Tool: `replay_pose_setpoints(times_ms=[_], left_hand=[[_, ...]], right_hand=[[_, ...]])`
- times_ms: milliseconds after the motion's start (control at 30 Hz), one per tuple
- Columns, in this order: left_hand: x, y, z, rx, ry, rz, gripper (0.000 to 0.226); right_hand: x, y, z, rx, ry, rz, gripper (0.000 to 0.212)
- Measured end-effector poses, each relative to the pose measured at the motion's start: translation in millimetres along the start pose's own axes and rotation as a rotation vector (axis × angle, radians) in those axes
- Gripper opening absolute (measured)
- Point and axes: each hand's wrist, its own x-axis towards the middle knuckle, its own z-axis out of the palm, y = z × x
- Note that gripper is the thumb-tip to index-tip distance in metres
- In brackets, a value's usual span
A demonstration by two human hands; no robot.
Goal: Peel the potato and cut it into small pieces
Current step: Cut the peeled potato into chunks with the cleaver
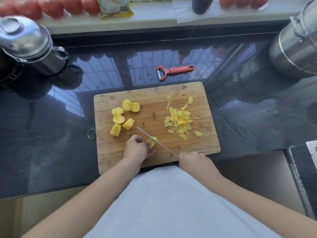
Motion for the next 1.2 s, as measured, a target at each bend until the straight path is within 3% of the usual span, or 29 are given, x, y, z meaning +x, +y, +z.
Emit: replay_pose_setpoints(times_ms=[733,933,1200], left_hand=[[-4,2,2,-0.030,0.016,-0.006,0.013],[-2,2,1,-0.005,0.020,-0.035,0.009],[-3,6,1,-0.017,0.020,-0.059,0.015]], right_hand=[[16,-19,-1,-0.018,0.155,-0.039,0.017],[2,7,13,0.185,0.094,0.038,0.031],[22,-7,6,0.093,0.121,-0.002,0.027]])
